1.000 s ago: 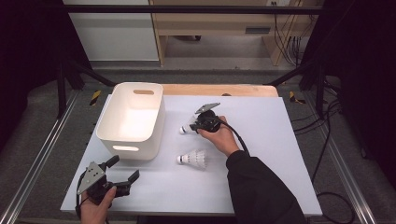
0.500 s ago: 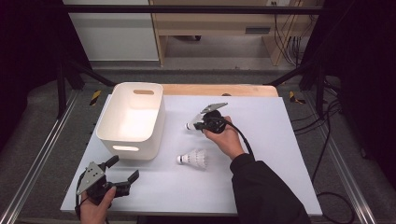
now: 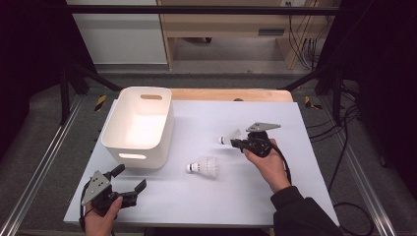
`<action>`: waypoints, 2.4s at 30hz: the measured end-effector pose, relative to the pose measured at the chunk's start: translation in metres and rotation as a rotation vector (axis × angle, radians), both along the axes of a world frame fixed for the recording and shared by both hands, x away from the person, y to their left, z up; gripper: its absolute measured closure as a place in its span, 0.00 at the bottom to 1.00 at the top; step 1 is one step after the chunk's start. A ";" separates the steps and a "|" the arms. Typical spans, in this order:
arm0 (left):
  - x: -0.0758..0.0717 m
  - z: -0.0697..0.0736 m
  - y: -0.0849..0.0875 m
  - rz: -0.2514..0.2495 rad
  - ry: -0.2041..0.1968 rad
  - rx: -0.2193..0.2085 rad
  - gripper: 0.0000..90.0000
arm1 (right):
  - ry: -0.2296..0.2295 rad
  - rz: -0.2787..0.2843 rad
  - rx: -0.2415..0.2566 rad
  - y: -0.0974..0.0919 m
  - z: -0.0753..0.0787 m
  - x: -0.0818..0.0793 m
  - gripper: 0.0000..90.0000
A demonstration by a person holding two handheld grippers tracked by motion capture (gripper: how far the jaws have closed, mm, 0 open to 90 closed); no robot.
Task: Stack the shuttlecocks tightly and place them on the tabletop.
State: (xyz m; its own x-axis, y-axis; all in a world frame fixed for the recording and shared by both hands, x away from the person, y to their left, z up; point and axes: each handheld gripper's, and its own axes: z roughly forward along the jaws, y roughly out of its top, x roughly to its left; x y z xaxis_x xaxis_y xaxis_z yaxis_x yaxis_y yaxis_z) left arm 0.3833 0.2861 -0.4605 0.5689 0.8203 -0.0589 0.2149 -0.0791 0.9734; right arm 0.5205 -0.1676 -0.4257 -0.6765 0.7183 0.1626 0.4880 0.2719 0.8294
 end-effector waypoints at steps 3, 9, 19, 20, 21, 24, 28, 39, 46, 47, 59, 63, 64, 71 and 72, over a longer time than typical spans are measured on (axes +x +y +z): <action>0.000 -0.001 0.002 0.006 -0.001 0.000 0.04 | -0.016 -0.016 0.023 -0.013 -0.001 -0.015 1.00; 0.000 -0.002 0.005 0.024 -0.006 -0.016 0.03 | -0.069 -0.067 0.103 -0.032 -0.008 -0.044 1.00; -0.001 0.001 0.003 -0.003 -0.034 -0.011 0.03 | -0.090 -0.087 0.139 -0.039 -0.021 -0.071 1.00; -0.001 0.001 0.003 -0.010 -0.039 -0.007 0.03 | -0.089 -0.092 0.148 -0.040 -0.021 -0.073 1.00; -0.002 0.002 0.003 -0.017 -0.046 -0.008 0.03 | -0.090 -0.097 0.154 -0.041 -0.021 -0.076 1.00; -0.001 0.002 0.003 -0.022 -0.051 -0.007 0.03 | -0.088 -0.099 0.163 -0.044 -0.024 -0.082 1.00; -0.003 0.003 0.004 -0.025 -0.057 -0.017 0.03 | -0.082 -0.096 0.166 -0.045 -0.026 -0.093 1.00; -0.001 0.001 -0.001 -0.043 -0.052 -0.007 0.02 | -0.062 -0.061 0.181 -0.036 -0.030 -0.099 1.00; -0.002 0.002 0.000 -0.043 -0.054 -0.018 0.02 | -0.052 -0.052 0.192 -0.030 -0.032 -0.100 1.00; -0.002 0.002 0.000 -0.042 -0.054 -0.018 0.02 | -0.050 -0.050 0.191 -0.029 -0.033 -0.100 1.00; -0.002 0.002 0.000 -0.043 -0.051 -0.019 0.02 | -0.039 -0.027 0.184 -0.015 -0.036 -0.101 1.00; -0.002 0.001 0.000 -0.044 -0.049 -0.018 0.02 | -0.036 -0.021 0.187 -0.010 -0.037 -0.102 1.00; -0.002 0.001 0.000 -0.043 -0.049 -0.019 0.02 | -0.035 -0.021 0.188 -0.009 -0.037 -0.102 1.00; -0.002 0.001 0.000 -0.044 -0.048 -0.019 0.02 | -0.033 -0.018 0.183 -0.005 -0.039 -0.102 1.00; -0.002 0.001 -0.001 -0.044 -0.048 -0.020 0.02 | -0.032 -0.020 0.182 -0.004 -0.039 -0.102 1.00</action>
